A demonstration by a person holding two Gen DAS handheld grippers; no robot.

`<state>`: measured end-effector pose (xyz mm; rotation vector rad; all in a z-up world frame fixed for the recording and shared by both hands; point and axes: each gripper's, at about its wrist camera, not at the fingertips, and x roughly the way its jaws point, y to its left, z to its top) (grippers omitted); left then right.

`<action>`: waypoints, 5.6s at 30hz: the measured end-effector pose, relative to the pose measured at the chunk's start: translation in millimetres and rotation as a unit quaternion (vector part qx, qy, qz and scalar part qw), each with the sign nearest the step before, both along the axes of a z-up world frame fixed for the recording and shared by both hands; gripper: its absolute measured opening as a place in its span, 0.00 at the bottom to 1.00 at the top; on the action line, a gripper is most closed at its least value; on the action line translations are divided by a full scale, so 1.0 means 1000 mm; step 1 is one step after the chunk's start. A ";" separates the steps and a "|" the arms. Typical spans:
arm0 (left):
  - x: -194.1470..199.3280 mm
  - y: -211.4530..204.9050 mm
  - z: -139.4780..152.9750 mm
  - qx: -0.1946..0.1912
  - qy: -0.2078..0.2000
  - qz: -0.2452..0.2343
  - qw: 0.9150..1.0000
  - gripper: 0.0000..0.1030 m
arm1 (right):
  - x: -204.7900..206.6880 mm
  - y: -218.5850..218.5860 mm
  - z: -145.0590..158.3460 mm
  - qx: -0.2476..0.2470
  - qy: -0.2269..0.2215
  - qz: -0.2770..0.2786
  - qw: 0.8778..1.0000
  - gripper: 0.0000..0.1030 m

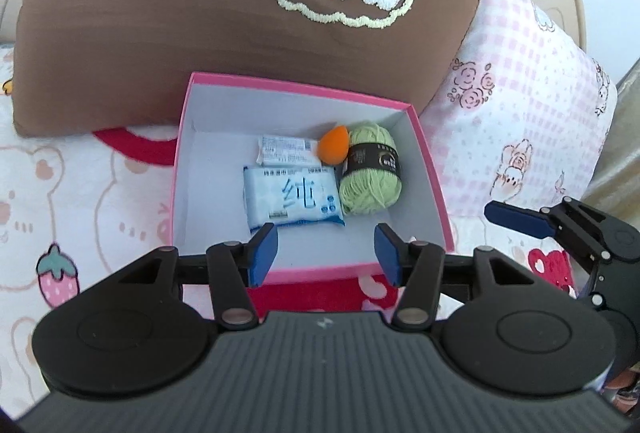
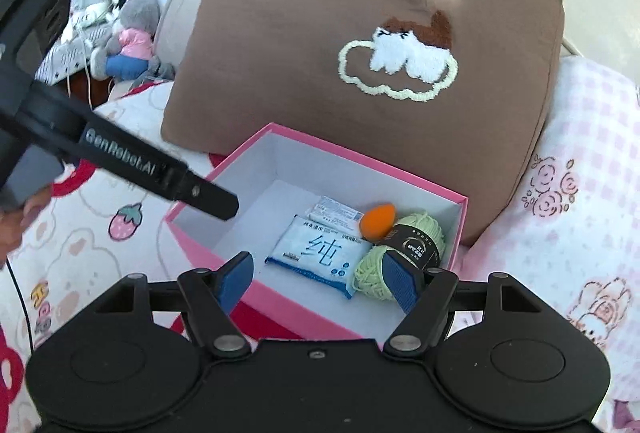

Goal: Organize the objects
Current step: 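Raise the left tool out of the pink box, then move the left tool down to the clear floss pick box, then close the left tool on the clear floss pick box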

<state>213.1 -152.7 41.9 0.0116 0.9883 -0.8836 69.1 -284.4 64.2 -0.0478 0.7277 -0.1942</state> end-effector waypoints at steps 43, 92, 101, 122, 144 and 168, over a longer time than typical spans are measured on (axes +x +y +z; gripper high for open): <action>-0.084 0.059 0.017 0.049 -0.041 -0.066 0.996 0.95 | -0.068 0.055 0.012 -0.008 0.028 0.046 0.999 0.96; -0.051 0.095 -0.074 0.028 0.017 -0.009 0.999 0.95 | -0.054 0.100 -0.041 0.070 0.053 0.063 0.994 0.95; -0.048 0.090 -0.094 0.011 0.022 -0.020 0.999 0.91 | -0.044 0.098 -0.074 0.058 0.044 0.075 0.995 0.95; -0.037 0.075 -0.142 -0.022 0.047 -0.028 0.998 0.82 | -0.011 0.081 -0.134 0.048 0.096 0.065 0.992 0.94; -0.019 0.052 -0.172 -0.030 0.073 -0.033 0.996 0.46 | 0.015 0.054 -0.164 0.121 0.100 0.024 0.987 0.94; -0.004 0.039 -0.185 -0.031 0.086 -0.012 0.996 0.47 | 0.031 0.045 -0.181 0.163 0.089 -0.003 0.983 0.94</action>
